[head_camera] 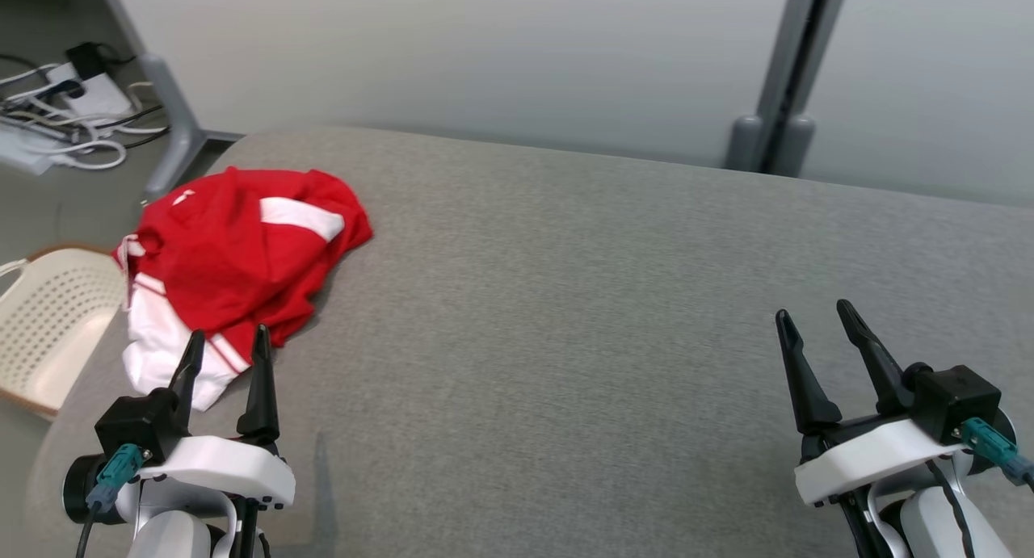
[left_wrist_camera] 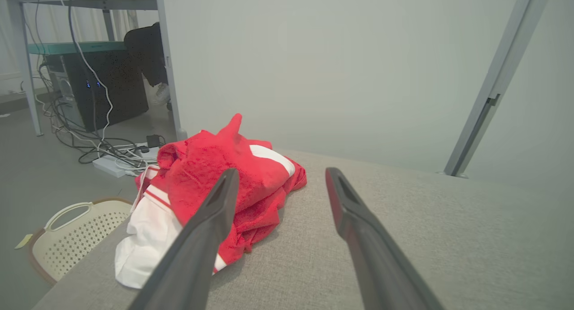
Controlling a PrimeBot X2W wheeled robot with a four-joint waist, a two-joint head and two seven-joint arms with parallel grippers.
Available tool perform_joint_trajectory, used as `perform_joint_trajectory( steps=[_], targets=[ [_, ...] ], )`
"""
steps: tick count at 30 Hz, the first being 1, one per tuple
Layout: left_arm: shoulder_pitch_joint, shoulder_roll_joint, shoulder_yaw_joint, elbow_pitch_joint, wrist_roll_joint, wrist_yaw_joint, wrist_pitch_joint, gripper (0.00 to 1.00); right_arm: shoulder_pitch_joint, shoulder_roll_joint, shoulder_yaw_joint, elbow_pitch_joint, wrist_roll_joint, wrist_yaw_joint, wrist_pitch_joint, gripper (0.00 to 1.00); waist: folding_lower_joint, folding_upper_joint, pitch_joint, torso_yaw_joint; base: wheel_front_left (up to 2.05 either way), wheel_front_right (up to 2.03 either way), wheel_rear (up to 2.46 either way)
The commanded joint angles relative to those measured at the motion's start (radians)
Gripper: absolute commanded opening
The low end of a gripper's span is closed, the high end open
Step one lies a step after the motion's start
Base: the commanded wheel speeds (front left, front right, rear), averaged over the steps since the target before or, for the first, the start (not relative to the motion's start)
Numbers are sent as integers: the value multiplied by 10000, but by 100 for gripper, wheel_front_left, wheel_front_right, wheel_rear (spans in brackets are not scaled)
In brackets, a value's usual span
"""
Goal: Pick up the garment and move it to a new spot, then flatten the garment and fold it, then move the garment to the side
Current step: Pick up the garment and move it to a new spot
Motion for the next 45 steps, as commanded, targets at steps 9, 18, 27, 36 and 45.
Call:
perform_joint_trajectory(
  steps=[9, 18, 27, 36, 45],
  targets=[
    [127, -17, 257, -61, 53, 99, -6, 100, -163, 64, 185, -195, 32, 22, 5, 100, 0, 0, 80, 1162, 0, 0, 0],
    [19, -26, 312, -40, 138, 44, -6, 100, -160, 59, 128, -181, -180, 22, -17, 100, 0, 0, 142, 1388, 0, 0, 0],
    [-27, -65, 315, 4, 193, 102, -6, 100, -168, 92, 95, -129, -306, 22, -44, 100, 0, 0, 195, 1402, 0, 0, 0],
    [-722, -125, 435, 22, -37, 33, -6, 100, -422, -59, 47, -368, -448, 22, 129, 100, 0, 0, 800, 1398, 0, 0, 0],
    [-2798, -93, 620, 876, -385, -160, -4, 100, -1245, -405, 175, -1011, -662, 22, 632, 100, 0, 0, 2575, 779, 0, 0, 0]
  ],
)
